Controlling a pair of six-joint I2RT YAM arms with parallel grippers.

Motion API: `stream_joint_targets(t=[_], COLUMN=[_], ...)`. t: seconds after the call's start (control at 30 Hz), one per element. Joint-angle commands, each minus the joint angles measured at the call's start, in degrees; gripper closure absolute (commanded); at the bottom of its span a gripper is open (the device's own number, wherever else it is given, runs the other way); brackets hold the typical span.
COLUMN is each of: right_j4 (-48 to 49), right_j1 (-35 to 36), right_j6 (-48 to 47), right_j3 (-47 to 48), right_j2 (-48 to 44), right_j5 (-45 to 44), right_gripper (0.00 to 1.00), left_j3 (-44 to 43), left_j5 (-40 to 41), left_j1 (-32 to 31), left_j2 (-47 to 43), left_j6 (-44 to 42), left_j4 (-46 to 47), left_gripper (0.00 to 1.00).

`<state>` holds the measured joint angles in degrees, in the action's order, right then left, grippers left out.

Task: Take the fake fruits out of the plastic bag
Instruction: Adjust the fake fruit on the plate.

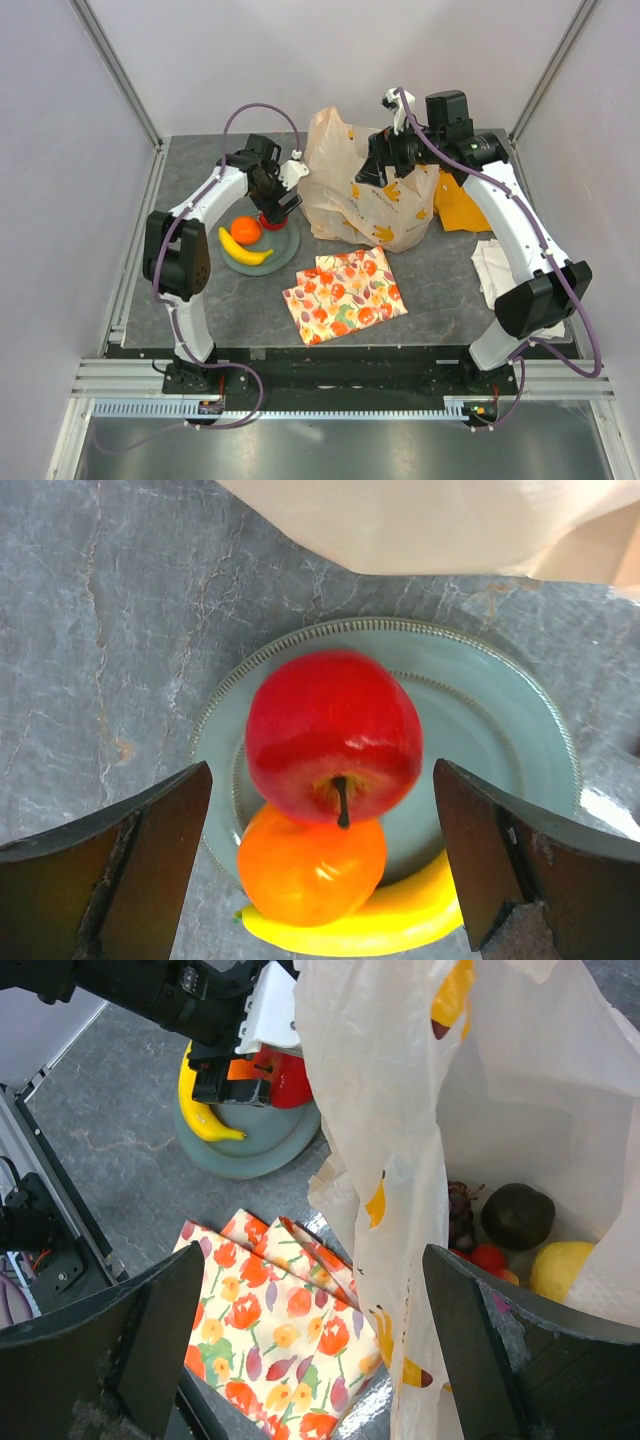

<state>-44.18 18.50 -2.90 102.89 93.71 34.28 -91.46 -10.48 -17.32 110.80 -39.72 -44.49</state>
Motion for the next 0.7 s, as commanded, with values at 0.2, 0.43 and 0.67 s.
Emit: stream_joint_targets(t=[0.2, 0.43, 0.67], right_j4=[2.0, 2.3, 2.3], right_j1=[-0.3, -0.4, -0.5], right_j6=[0.5, 0.9, 1.0], right_j3=[1.7, 1.8, 1.5], right_j2=[0.8, 1.5, 1.3], right_j5=[1.1, 1.2, 1.2], right_gripper=[0.02, 0.02, 0.02], left_j3=[-2.4, -4.2, -7.3], left_j5=[1.3, 0.5, -1.1], left_j1=[0.1, 0.9, 2.6], left_j2=[4.1, 3.7, 4.9], left_j6=[-0.5, -2.1, -2.1], left_j4=[0.8, -0.9, -4.7], left_gripper=[0.06, 0.33, 0.40])
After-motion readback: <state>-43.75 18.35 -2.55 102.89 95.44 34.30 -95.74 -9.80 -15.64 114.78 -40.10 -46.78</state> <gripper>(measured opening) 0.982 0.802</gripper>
